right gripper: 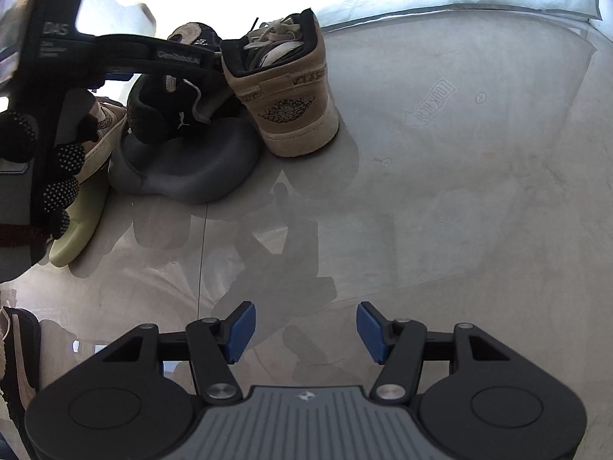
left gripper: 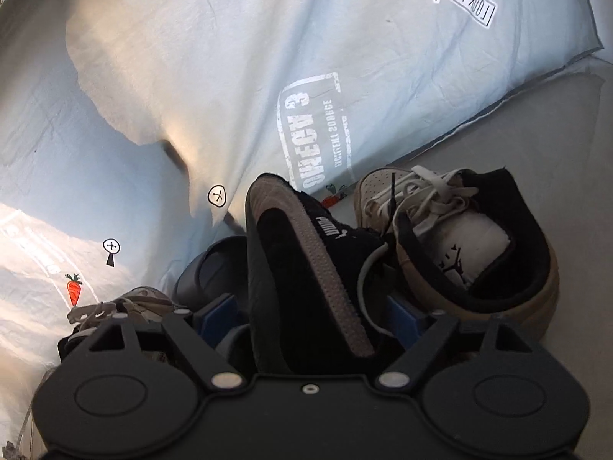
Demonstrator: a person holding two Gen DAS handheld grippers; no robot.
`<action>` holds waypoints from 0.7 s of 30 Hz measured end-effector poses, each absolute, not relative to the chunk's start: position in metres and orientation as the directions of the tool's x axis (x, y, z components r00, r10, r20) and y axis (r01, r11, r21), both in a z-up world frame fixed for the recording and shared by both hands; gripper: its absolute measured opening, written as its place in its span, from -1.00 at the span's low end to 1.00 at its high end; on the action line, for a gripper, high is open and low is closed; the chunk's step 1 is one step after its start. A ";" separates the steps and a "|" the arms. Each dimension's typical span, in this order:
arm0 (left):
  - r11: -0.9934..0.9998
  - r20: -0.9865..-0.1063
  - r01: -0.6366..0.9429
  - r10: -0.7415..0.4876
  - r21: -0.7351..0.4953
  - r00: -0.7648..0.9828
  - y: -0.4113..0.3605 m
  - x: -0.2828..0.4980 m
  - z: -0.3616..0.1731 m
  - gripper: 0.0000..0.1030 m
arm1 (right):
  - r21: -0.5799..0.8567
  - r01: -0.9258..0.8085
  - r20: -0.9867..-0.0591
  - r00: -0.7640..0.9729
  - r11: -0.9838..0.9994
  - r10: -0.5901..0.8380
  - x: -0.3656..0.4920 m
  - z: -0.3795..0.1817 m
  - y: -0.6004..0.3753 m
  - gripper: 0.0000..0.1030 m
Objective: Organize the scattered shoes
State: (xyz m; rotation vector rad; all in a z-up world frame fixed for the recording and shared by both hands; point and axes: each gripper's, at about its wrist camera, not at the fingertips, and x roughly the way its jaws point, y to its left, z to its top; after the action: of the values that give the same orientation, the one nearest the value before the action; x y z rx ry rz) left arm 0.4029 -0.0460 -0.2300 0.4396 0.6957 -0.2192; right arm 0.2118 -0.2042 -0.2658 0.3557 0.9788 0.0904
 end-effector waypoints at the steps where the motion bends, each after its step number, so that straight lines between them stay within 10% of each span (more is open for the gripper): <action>1: 0.890 -0.667 0.331 -0.042 0.313 0.744 -0.046 0.407 -0.232 0.72 | 0.334 0.086 -0.795 0.561 0.939 0.231 0.211 -0.266 -0.205 0.17; 6: 0.908 -0.702 0.296 -0.002 0.298 0.713 -0.046 0.427 -0.241 0.80 | 0.336 0.101 -0.800 0.556 0.936 0.227 0.210 -0.269 -0.210 0.17; 9: 0.924 -0.722 0.272 0.005 0.267 0.692 -0.043 0.438 -0.243 0.28 | 0.339 0.105 -0.802 0.552 0.935 0.229 0.212 -0.271 -0.211 0.17; 21: 0.957 -0.731 0.188 -0.291 -0.223 0.617 0.036 0.402 -0.176 0.22 | 0.327 0.103 -0.779 0.591 0.939 0.207 0.208 -0.264 -0.213 0.17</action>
State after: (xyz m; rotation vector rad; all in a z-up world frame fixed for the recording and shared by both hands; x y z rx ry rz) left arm 0.4022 0.0360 -0.1759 -0.1285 0.8629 -0.2766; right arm 0.2081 -0.2127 -0.2639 0.3583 0.9417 0.0623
